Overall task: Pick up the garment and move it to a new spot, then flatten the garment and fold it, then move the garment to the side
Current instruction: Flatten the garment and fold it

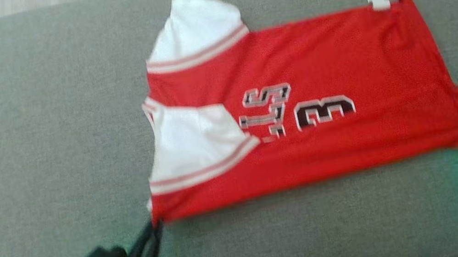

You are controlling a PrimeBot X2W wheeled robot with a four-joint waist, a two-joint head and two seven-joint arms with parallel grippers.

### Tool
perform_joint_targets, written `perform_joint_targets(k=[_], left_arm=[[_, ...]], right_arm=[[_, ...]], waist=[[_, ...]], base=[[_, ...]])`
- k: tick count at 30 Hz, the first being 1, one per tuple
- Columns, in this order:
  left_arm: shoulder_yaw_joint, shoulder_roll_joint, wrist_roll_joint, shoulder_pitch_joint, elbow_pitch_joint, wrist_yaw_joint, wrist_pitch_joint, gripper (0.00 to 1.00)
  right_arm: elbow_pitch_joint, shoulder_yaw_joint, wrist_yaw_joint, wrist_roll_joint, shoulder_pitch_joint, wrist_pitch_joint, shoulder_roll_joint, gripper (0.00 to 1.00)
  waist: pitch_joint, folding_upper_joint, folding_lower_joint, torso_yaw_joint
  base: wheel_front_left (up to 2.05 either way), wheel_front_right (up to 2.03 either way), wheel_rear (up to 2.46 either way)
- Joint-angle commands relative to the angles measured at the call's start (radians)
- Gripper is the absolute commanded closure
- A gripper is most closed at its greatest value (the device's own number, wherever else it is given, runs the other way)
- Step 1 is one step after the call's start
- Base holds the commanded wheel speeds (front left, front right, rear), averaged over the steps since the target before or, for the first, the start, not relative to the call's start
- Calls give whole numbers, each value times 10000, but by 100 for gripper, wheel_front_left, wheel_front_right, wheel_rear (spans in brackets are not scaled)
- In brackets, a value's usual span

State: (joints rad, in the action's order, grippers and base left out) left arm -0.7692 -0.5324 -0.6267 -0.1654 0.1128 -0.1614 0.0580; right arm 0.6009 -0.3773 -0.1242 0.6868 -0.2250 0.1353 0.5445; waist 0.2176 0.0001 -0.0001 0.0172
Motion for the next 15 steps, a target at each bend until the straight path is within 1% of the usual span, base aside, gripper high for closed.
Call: perform_joint_targets(k=[1, 5, 9, 11, 12, 13, 14, 15], left_arm=[[347, -466, -147, 70, -506, -133, -78, 100], [114, -810, -300, 1024, -1490, -424, -418, 100], [-1, -1076, -322, 1594, -2246, -769, -667, 100], [15, -1139, -375, 1694, -2478, -855, -740, 100], [39, -1151, -381, 1684, -2540, -883, -745, 98], [53, -1177, -334, 1636, -2581, -916, -762, 20], [84, -1179, -335, 1570, -2654, -922, -773, 0], [169, -1174, -411, 1489, -2763, -915, -786, 0]], right_arm=[[-359, 84, -65, 55, 404, 181, 535, 100], [-983, 403, -65, 17, 1434, 382, 861, 100], [-1522, 800, -65, 47, 2169, 288, 854, 100], [-1738, 940, -65, 67, 2443, 127, 836, 100], [-1818, 1026, -65, 71, 2536, 57, 807, 99], [-1892, 1105, -65, 69, 2608, -28, 777, 56], [-1963, 1256, -65, 3, 2637, 1, 757, 0], [-2036, 1430, -65, -82, 2640, 68, 722, 0]], waist=[[-159, -1, 1, 7], [-254, -1, 1, 5], [-257, -1, 1, 19], [-229, -1, 1, 40], [-212, -1, 1, 42], [-196, -1, 1, 38], [-165, -1, 1, 25], [-121, -1, 1, 6]], base=[[0, 0, 0], [0, 0, 0], [0, 0, 0], [0, 0, 0], [0, 0, 0], [0, 0, 0], [0, 0, 0], [0, 0, 0]])
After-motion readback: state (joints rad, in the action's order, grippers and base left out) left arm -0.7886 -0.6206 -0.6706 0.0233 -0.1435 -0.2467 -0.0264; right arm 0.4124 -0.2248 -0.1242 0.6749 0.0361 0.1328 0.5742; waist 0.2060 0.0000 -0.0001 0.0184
